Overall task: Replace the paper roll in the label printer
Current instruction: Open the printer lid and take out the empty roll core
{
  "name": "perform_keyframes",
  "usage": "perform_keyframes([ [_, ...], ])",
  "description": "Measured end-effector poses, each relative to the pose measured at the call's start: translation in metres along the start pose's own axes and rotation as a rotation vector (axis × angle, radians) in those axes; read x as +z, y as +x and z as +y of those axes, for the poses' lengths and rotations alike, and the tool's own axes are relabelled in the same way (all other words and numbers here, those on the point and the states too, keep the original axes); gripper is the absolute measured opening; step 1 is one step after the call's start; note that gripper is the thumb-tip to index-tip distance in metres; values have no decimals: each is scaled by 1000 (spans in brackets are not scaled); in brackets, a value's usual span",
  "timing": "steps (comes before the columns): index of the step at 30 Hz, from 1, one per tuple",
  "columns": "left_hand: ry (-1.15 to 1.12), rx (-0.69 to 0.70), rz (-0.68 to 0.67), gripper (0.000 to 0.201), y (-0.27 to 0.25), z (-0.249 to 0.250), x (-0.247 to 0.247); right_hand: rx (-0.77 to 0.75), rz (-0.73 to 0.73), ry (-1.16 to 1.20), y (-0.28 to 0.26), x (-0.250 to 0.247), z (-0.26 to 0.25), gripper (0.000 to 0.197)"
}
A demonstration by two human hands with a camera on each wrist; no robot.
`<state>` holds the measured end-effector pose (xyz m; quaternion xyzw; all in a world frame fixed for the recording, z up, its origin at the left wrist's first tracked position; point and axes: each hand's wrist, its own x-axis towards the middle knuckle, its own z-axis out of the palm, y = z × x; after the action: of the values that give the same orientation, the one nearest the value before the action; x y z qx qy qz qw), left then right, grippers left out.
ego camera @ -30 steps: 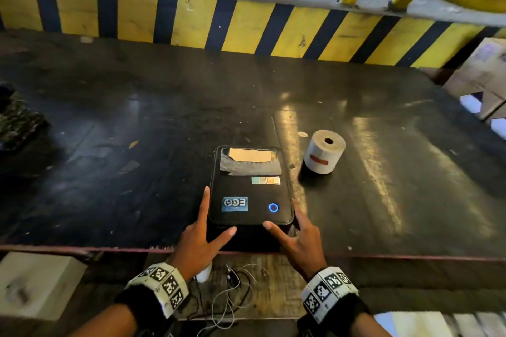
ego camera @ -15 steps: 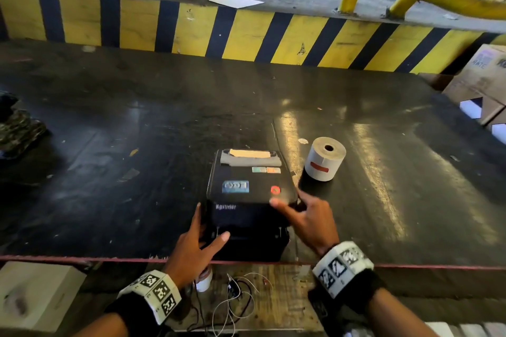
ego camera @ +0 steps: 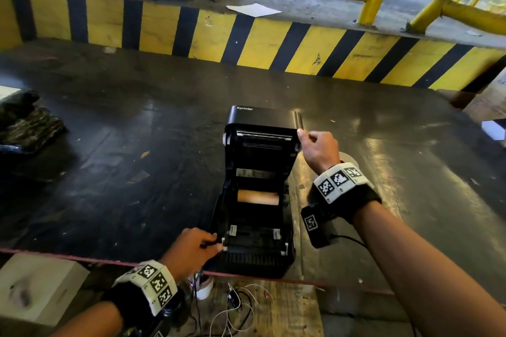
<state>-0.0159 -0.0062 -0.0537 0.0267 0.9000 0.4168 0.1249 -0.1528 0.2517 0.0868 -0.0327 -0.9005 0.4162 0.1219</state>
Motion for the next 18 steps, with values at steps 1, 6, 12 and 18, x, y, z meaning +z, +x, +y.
perform_keyframes([
  [1, 14, -10, -14, 16, 5, -1, -4, 0, -1, 27, 0, 2, 2, 48],
  [6, 124, 23, 40, 17, 33, 6, -21, -73, 38, 173, -2, 7, 16, 20],
  [12, 161, 140, 194, 51, 75, 32, -14, 18, -181, 57, -36, 24, 62, 68],
  [18, 332, 112, 163, 41, 101, 30, -7, -102, -641, -502, -71, 55, 90, 114],
])
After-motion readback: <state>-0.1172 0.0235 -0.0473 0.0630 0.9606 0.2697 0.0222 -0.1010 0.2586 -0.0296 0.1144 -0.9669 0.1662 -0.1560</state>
